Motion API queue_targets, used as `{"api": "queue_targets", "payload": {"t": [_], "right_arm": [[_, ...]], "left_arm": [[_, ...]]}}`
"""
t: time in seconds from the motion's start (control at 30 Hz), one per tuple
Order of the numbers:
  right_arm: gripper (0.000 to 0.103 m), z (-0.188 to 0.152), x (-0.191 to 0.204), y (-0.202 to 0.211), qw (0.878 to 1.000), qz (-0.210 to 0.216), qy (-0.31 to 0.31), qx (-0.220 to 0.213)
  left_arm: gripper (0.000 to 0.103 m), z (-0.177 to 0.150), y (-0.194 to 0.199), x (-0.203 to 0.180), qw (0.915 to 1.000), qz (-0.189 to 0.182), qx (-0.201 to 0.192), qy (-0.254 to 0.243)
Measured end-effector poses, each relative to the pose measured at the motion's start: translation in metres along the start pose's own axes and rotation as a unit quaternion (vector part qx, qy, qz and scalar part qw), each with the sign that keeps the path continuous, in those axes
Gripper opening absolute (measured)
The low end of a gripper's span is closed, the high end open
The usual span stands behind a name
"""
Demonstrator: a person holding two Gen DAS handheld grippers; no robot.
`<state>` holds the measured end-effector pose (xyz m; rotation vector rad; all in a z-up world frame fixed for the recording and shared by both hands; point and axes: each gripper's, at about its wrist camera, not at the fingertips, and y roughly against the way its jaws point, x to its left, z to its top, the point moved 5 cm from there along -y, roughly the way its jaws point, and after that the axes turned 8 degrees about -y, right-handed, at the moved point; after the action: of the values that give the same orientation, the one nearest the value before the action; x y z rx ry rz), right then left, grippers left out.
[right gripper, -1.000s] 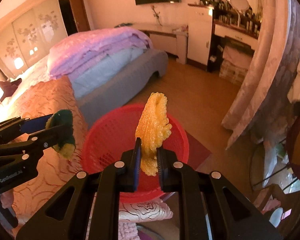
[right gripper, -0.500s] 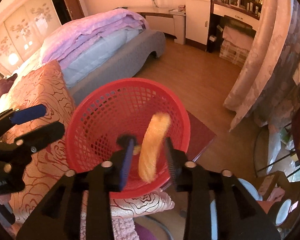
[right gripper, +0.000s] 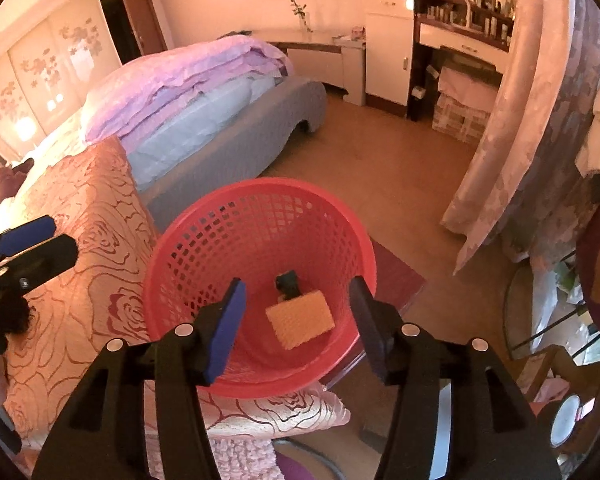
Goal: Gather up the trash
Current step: 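Open the right tool over the red wastebasket to drop the sleeve, then grasp the white mesh net with the left tool while the right tool grasps a black bag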
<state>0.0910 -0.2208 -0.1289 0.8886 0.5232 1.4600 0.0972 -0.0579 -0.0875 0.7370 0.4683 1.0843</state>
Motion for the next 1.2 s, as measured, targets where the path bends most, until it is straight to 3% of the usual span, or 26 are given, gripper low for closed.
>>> {"api": "queue_targets", "payload": {"t": [0.17,0.43,0.83,1.2], "right_arm": [[0.070,0.006,0.012,0.021,0.999,0.005,0.012,-0.046],[0.077,0.003,0.038,0.046,0.996,0.029,0.031,-0.074],[0.082,-0.015,0.100,0.068,0.990,0.089,0.084,-0.076],[0.083,-0.035,0.126,0.063,0.987,0.113,0.102,-0.048]], "left_arm": [[0.076,-0.005,0.029,0.012,0.9992,0.030,-0.024,0.011],[0.080,-0.025,0.070,0.033,0.9965,0.062,-0.038,0.040],[0.080,-0.065,0.117,0.086,0.9885,0.116,-0.036,0.091],[0.080,-0.111,0.177,0.172,0.9677,0.195,-0.032,0.156]]}}
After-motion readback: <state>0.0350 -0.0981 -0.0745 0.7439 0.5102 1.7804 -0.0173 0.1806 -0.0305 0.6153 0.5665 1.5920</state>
